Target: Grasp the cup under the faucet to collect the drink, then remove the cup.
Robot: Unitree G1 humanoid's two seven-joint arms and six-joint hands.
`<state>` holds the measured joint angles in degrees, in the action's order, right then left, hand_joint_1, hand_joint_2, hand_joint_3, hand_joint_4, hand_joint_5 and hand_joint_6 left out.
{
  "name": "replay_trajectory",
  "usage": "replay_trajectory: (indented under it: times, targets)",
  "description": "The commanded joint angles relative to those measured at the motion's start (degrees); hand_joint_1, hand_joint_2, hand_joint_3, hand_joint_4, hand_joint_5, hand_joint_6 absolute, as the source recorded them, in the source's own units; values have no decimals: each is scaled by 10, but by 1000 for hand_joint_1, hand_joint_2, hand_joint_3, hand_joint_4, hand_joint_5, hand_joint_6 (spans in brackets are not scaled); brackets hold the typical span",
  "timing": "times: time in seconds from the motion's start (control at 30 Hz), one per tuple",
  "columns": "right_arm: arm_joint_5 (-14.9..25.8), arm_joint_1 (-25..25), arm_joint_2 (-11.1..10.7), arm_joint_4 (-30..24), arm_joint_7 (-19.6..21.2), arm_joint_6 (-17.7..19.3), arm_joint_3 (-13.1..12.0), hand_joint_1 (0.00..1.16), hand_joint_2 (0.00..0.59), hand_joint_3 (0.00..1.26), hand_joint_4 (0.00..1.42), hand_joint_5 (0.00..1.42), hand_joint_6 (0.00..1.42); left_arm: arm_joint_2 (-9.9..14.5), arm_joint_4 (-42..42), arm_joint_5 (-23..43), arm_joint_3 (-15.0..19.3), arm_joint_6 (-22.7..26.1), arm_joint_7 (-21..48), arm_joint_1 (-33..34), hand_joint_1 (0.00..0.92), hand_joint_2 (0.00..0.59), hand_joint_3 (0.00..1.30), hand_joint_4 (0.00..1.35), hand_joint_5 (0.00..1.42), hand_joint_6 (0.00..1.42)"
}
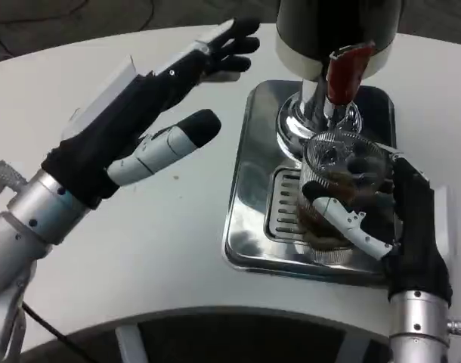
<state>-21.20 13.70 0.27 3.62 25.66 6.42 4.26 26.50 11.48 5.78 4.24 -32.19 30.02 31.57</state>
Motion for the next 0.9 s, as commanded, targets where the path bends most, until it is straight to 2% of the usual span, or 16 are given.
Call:
replay_trajectory:
  times: [0.03, 0.3, 0.63, 0.9]
  targets:
    - [1, -30, -5, -26, -7, 12, -5, 771, 234, 745, 822, 887, 664, 5, -13, -14, 9, 9, -19, -28, 0, 118, 117, 127, 177, 175]
    - [8, -61, -12, -70, -30, 8, -18, 771, 234, 762, 834, 918, 696, 3, -14, -34, 12, 20, -45, -62, 0, 123, 119, 127, 183, 176]
    - [13, -127, -15, -141, -67, 8, -28, 771, 234, 784, 853, 948, 736, 1, -9, -70, 6, 36, -66, -108, 0, 129, 126, 127, 179, 176]
    - [11, -166, -15, -190, -83, 23, -30, 789, 227, 816, 886, 999, 825, 2, -20, -98, -7, 45, -81, -138, 0, 130, 118, 128, 173, 162]
